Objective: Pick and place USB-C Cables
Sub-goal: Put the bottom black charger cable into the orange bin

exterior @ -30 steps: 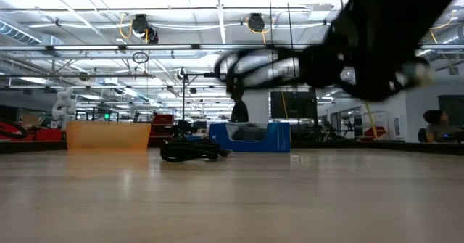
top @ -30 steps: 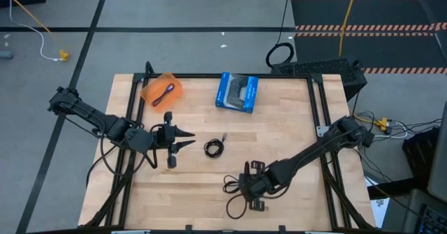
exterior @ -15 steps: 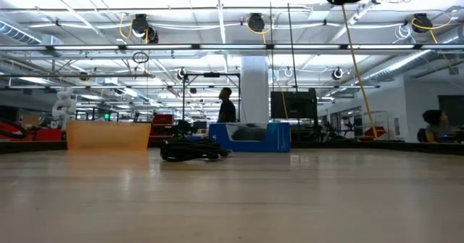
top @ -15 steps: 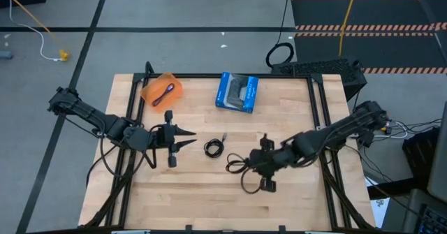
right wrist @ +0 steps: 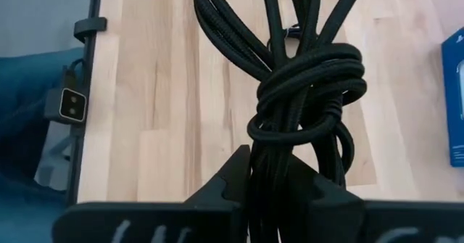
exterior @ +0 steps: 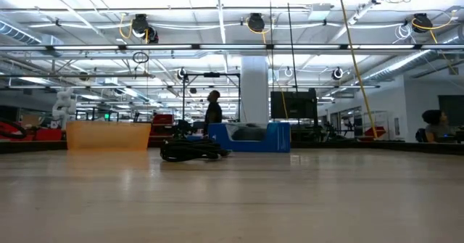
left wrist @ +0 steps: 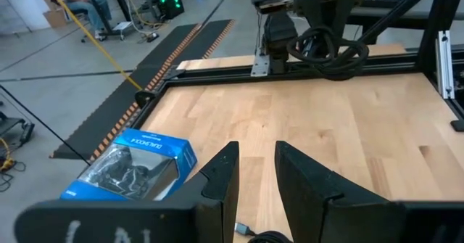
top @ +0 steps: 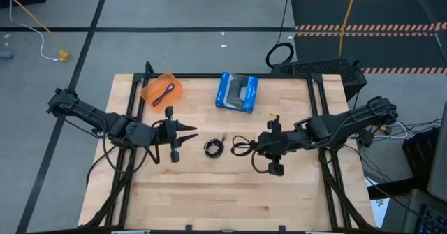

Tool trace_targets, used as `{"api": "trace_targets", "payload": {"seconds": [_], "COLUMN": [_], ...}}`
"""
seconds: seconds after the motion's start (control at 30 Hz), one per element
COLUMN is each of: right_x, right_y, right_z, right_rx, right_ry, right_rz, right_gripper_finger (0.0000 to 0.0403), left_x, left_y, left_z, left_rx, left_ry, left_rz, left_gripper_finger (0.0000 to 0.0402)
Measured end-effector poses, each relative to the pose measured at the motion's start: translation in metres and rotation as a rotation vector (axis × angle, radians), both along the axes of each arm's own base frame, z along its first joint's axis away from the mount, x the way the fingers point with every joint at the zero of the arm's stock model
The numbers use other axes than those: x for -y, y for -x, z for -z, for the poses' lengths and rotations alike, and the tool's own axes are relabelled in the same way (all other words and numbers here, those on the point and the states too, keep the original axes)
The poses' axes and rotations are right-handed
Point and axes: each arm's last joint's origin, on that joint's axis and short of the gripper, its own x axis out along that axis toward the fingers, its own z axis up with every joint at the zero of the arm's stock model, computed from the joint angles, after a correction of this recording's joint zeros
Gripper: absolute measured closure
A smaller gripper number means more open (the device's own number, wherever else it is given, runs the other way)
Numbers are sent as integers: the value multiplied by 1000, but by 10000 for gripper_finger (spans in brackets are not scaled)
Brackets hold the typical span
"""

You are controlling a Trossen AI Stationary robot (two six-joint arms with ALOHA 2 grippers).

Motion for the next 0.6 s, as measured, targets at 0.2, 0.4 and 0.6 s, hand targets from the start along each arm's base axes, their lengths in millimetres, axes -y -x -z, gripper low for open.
{"api": "trace_targets", "payload": {"seconds": [0.2,0.4,0.6], "right_x": [-1,-1,1], "right_y": [6,26,44], "right_z": [-5,-23,-36], "right_rx": [21,122,282], "right_ry": [-2,76,164], "right_rz": [-18,-15,-13], "right_gripper_finger": [374,377,377], "left_x": [0,0,0], "left_y": [0,0,0], "left_z": [0,0,0], "left_rx": [3,5,6], "left_ry": [12,24,31], "left_rz": [-4,-7,-9], "left_gripper_finger": [309,309,309]}}
